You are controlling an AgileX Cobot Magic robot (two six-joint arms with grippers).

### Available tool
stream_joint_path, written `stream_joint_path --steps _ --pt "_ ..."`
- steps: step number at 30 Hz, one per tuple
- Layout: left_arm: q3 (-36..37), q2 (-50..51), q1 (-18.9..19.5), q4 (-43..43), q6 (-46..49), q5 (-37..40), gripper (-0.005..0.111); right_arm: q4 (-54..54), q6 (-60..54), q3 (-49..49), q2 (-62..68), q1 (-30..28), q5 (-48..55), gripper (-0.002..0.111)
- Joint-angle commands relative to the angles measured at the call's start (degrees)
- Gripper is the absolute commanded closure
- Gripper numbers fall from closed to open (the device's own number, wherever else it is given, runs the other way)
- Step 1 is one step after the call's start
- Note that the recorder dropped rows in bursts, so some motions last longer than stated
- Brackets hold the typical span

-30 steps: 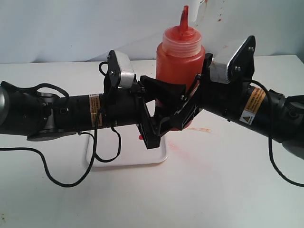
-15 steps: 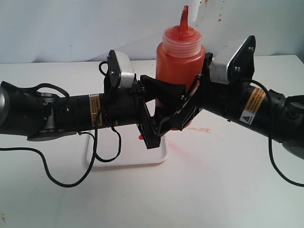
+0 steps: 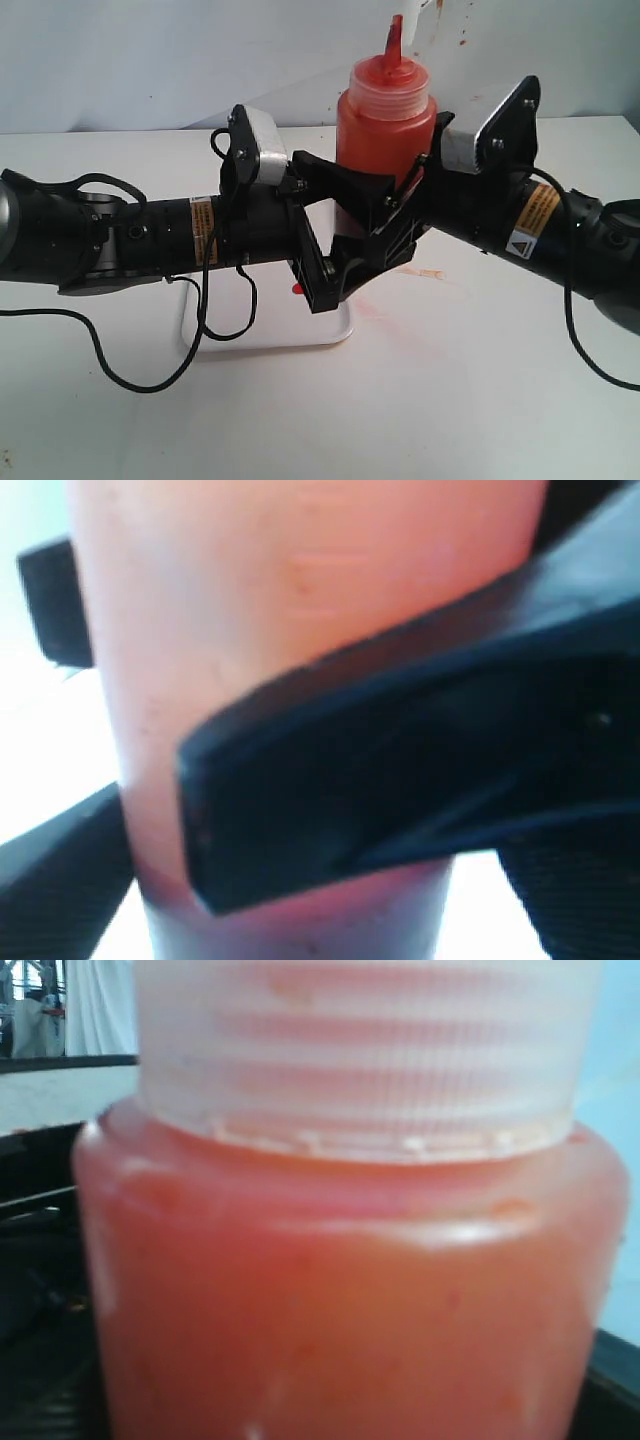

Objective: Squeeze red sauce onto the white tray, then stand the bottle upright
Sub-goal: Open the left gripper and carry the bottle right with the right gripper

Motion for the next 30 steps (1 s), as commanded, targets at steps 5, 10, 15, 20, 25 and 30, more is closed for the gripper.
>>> stream_joint_path --steps 5,10,15,20,25,30 --pt "-0.19 -0.64 -0.54 -0.12 -0.05 -0.39 0.002 3.95 -0.84 -0.29 -0.24 -0.49 -0.61 0.108" --pt "-0.19 -0.64 -0.54 0.3 -0.05 -0.39 0.002 8.05 -1.1 -0.29 -0.24 -1.21 0.09 0.108" --pt "-0.19 -0.64 -0.54 0.42 -0.05 -0.39 0.002 12.36 -1.49 -0.29 -0.24 -4.19 3.83 0.108" --pt "-0.19 -0.64 -0.54 0.39 0.06 -0.28 0.002 14.26 -3.8 -0.29 -0.24 -7.36 8.69 0.108" --pt "-0.19 -0.64 -0.54 0.39 0.06 2.85 0.002 15.5 -5.99 -0.29 7.63 -7.36 3.09 0.108" --pt "-0.19 -0.64 0.19 0.28 1.9 5.43 0.002 15.68 -14.77 -0.75 17.36 -7.36 -7.9 0.108"
